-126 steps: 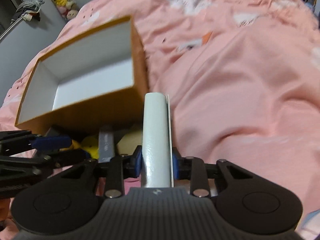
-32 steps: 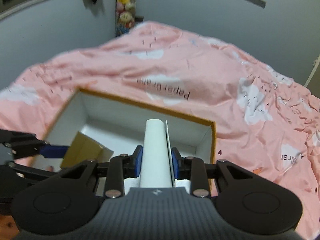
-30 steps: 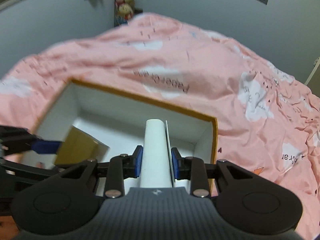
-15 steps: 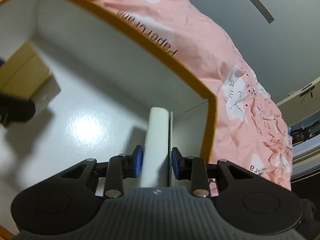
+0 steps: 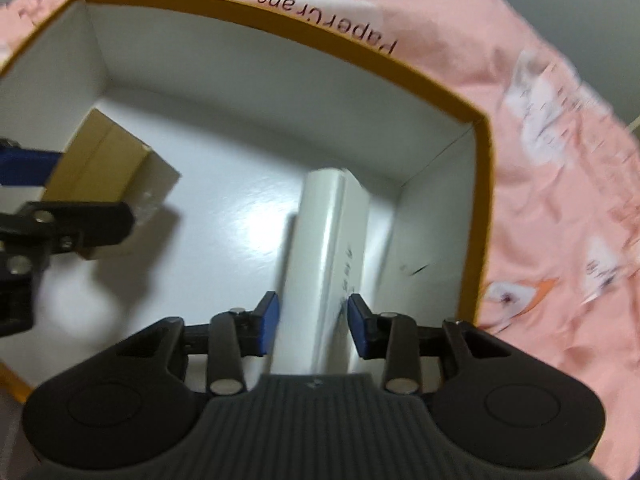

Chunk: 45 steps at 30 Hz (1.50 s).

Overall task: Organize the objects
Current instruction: 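Carry the gold box and white box over the orange box with both tools, then lower the white box into the orange box with the right tool while the left tool places the gold box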

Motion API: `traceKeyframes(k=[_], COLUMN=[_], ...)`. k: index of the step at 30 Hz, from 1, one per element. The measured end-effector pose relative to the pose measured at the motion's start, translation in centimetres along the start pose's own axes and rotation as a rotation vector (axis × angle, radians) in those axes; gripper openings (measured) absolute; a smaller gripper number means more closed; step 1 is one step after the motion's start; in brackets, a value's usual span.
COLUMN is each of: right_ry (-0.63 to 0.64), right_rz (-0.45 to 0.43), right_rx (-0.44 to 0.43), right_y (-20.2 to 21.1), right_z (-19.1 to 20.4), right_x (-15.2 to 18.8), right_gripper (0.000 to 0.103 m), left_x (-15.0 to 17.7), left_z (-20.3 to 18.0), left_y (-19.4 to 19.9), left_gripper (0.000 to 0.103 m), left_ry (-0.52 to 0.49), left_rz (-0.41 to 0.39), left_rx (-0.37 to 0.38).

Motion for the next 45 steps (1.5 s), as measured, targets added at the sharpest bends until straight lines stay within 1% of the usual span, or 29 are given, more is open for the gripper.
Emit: traceKeyframes(k=[1,2,3,7,8,11,12,14,15,16,20,23,25,27,29,31,34,36,37,39,41,45], right_ry=[-0.016,-0.028,-0.039,-0.056,-0.051,-0.023,-0.017,0.007,0.020,0.027,-0.053,-0.100,-0.129,-0.162,-0.198,-0.226,-0.217,-0.201,-0.182,-0.163,-0.165,-0.157], right_rz=[0.012,0.023,0.032,0.046,0.053,0.064,0.067,0.064,0.063,0.065,0.087,0.064,0.038,0.009,0.000,0.005,-0.008,-0.011,-0.015,-0.030,-0.033,-0.056], right_rx=[-0.033,-0.073,-0.100,-0.155,-0.164,-0.161,-0.153,-0.102,-0.071,-0.049,-0.065,-0.056,-0.035,-0.003,0.019,0.013,0.024,0.028,0.026,-0.020,-0.076,-0.116], right_y=[-0.1,-0.3,-0.4,-0.1,-0.1,-0.2,0.1,-0.3,-0.5,-0.7,-0.9,-0.8,-0.6,-0.4,-0.4,-0.6,-0.4,-1.0,-0.9,-1.1,-0.1,1.6], right_z=[-0.2,0.0,-0.2,0.0,0.2,0.7,1.3,1.5,1.6,1.6,1.1,0.7,0.4,0.0,-0.5,-0.6,-0.4,-0.4,-0.2,-0.9,-0.9,-1.0], right_x=[0.1,0.1,0.2,0.6,0.6,0.5,0.5,0.1,0.0,-0.2,-0.7,-1.5,-2.0,-2.7,-3.4,-3.8,-4.2,-4.1,-4.0,-3.9,-3.5,-2.7], right_gripper=[0.040,0.043,0.043,0.043,0.044,0.052,0.053,0.053,0.051,0.051,0.049,0.048,0.044,0.032,0.024,0.024,0.024,0.024,0.024,0.024,0.024,0.025], left_x=[0.0,0.0,0.0,-0.3,-0.3,-0.5,-0.5,-0.6,-0.6,-0.7,-0.9,-1.1,-1.1,-1.1,-1.1,-1.1,-1.0,-0.9,-0.8,-0.4,0.3,1.9], left_z=[0.0,0.1,0.1,0.1,0.1,-0.1,-0.2,-0.2,-0.3,-0.3,-0.4,-0.3,-0.3,-0.3,-0.3,-0.2,-0.2,-0.3,-0.4,-0.8,-1.5,-3.2], left_y=[-0.1,-0.1,-0.2,-0.4,-0.5,-0.9,-1.0,-1.2,-1.2,-1.2,-1.3,-1.5,-1.7,-1.8,-1.9,-2.0,-2.0,-2.0,-2.0,-2.1,-2.4,-3.1], left_gripper=[0.056,0.056,0.056,0.056,0.056,0.056,0.056,0.056,0.056,0.056,0.056,0.056,0.056,0.055,0.056,0.056,0.056,0.056,0.056,0.056,0.056,0.056], left_ry=[0.003,0.006,0.008,0.006,0.004,-0.004,-0.007,-0.011,-0.015,-0.019,-0.025,-0.027,-0.028,-0.028,-0.028,-0.027,-0.026,-0.025,-0.029,-0.058,-0.104,-0.180], left_rz=[0.004,0.009,0.015,0.025,0.027,0.037,0.039,0.043,0.044,0.044,0.048,0.052,0.054,0.056,0.058,0.059,0.060,0.068,0.075,0.093,0.133,0.226], left_rx=[0.007,0.014,0.019,0.020,0.019,0.018,0.017,0.012,0.009,0.009,0.010,0.009,0.011,0.013,0.016,0.018,0.024,0.039,0.047,0.057,0.072,0.123])
Point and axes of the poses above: each gripper's, at about its wrist camera, not at the fingertips, and y roughly against the way its jaws point, z to its left, x to its underside, the point moved 10 cm from there along -y, roughly the way its jaws point, and after that the axes turned 8 degrees about z, right-handed, at the moved point
